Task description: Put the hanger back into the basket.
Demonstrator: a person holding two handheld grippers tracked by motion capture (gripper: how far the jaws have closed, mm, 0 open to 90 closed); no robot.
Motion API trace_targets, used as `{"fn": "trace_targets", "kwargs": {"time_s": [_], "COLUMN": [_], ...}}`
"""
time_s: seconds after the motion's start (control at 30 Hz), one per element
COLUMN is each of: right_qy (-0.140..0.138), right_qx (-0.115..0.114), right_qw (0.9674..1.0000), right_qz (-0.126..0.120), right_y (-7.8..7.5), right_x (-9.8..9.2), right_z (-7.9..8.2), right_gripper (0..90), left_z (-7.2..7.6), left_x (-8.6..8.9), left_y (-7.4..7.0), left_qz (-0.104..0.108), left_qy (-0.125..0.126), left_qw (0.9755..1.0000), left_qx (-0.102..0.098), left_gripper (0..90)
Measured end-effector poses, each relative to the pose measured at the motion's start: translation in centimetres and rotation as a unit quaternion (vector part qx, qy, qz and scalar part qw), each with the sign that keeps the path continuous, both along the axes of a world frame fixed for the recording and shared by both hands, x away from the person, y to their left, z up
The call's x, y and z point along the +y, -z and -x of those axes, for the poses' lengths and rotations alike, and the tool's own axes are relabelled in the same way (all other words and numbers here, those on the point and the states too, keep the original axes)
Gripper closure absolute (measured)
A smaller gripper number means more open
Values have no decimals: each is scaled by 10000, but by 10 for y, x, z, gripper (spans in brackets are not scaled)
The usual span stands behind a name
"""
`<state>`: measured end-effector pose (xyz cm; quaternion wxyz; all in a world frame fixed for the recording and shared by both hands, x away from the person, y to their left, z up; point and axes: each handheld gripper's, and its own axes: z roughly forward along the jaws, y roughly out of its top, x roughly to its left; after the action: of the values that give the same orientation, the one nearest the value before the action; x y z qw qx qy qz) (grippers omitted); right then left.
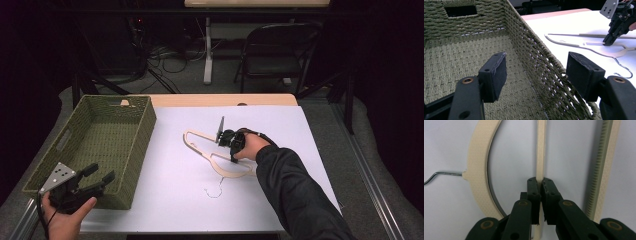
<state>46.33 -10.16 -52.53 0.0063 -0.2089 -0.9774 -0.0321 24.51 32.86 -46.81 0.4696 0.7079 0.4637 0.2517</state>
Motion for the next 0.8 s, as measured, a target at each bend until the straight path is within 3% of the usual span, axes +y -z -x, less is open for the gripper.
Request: {"fn": "trace_targets", "kwargs": {"time_s": [0.2,0.23,0.33,0.37,0.47,0.7,0.8], "right_qy": [43,20,-116,-116,-182,-468,-566], "right_qx": [-85,-153,-33,-138,-231,-271,-284], "right_qw": [9999,9998,9999,9998,9995,9984,9978], "right_qz": [-37,-156,122,-38,-146,-143,-199], "right_y": [-2,-1,-7,-5,-6,-22,-29], "right_x": [0,0,1,1,1,3,4], "right_z": [4,5,6,8,12,29,36], "right_gripper": [855,855,855,855,855,856,856], "left_z": [1,1,1,1,2,1,-2], "left_x": [-1,-1,-4,-4,-7,-33,-54], "left_y": [-1,-1,-2,-3,-4,-11,-12], "left_qz": [-22,-9,-66,-56,-69,-86,-173], "left_qy": [14,27,68,86,118,581,910], "left_qw": [10000,10000,9999,9999,9999,9982,9956], "left_qx": [-22,-29,-43,-53,-68,-132,-118], "left_gripper": [329,330,332,333,337,354,354]}}
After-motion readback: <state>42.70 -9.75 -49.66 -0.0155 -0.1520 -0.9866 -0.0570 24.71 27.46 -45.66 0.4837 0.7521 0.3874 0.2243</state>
